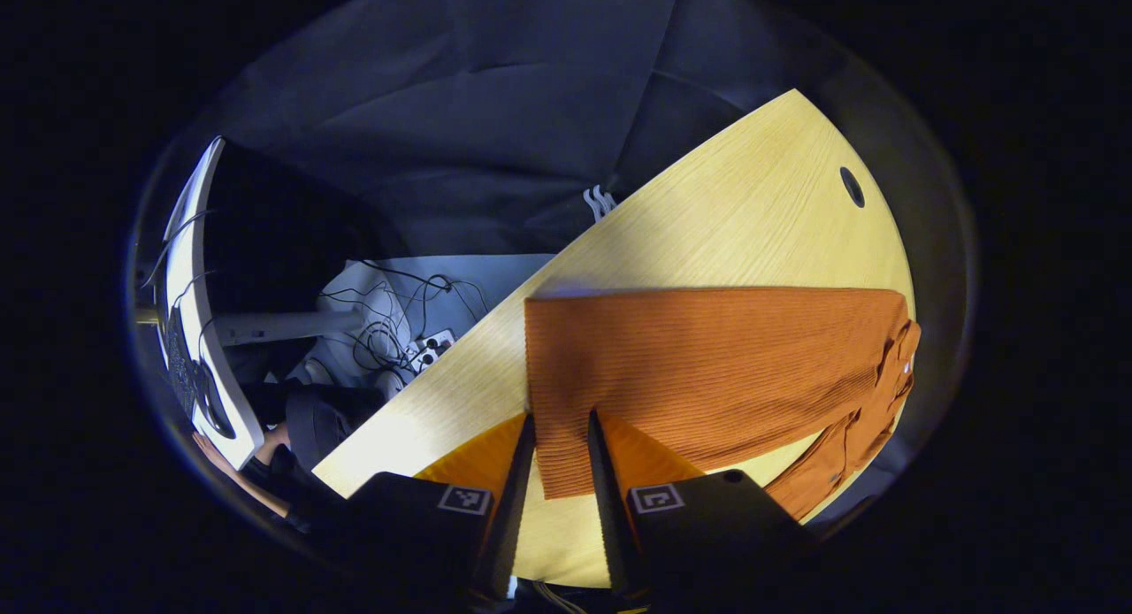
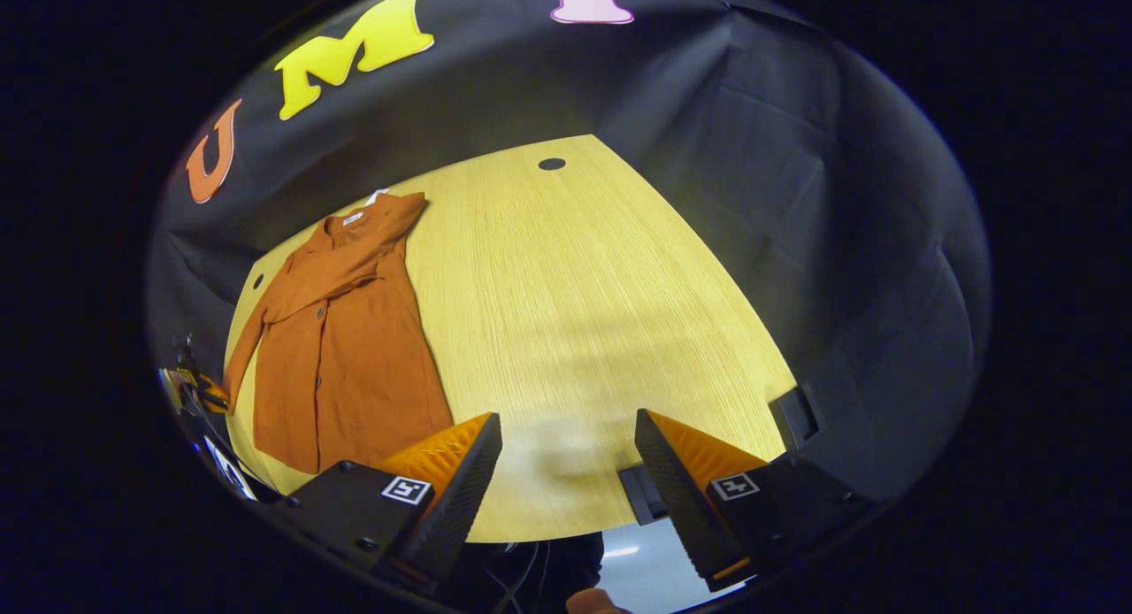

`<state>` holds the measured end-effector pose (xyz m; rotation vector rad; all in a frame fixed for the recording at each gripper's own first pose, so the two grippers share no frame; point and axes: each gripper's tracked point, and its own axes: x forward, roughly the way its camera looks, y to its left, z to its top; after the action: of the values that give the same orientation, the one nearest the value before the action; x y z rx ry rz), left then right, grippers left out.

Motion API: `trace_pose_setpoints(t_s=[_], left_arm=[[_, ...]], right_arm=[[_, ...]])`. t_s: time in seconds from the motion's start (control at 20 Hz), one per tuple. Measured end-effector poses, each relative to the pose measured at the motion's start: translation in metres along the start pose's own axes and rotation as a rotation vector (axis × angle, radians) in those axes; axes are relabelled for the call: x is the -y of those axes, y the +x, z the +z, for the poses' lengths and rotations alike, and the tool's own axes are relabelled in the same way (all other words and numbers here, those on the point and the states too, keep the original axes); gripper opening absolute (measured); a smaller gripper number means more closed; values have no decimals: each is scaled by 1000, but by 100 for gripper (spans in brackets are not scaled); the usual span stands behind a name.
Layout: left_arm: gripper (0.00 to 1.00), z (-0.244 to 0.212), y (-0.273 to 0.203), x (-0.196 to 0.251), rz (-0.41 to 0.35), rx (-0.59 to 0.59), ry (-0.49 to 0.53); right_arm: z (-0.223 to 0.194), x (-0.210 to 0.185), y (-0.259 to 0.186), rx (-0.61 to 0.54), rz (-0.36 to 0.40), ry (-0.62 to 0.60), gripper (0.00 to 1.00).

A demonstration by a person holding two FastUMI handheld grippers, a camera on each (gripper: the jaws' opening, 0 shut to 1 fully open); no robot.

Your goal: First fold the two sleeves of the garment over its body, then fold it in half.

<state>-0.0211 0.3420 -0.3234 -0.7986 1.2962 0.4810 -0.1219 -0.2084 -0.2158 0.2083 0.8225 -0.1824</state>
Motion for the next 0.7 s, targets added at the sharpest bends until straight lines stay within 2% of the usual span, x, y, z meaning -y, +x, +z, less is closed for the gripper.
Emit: trace_pose_setpoints(t_s=[0.1, 0.15, 0.2, 0.35, 0.55, 0.6, 0.7], left_arm=[[31, 0, 0, 6, -23, -4, 3], [18, 1, 1, 10, -8, -4, 7], [8, -2, 0, 7, 6, -9, 25], [3, -13, -15, 18, 36, -46, 72], [3, -11, -49, 57, 25, 12, 175], [3, -13, -61, 65, 25, 28, 198], [3, -18, -81, 89, 16, 55, 237]], right_arm=[[-3, 3, -2, 5, 3, 3, 98], [-7, 5, 3, -1, -2, -7, 94], [-11, 10, 8, -14, -6, -24, 98], [-16, 19, 18, -38, -18, -57, 98], [-26, 15, 36, -78, 28, -43, 99], [-27, 14, 41, -84, 41, -43, 94], [-25, 12, 50, -91, 71, -38, 95]])
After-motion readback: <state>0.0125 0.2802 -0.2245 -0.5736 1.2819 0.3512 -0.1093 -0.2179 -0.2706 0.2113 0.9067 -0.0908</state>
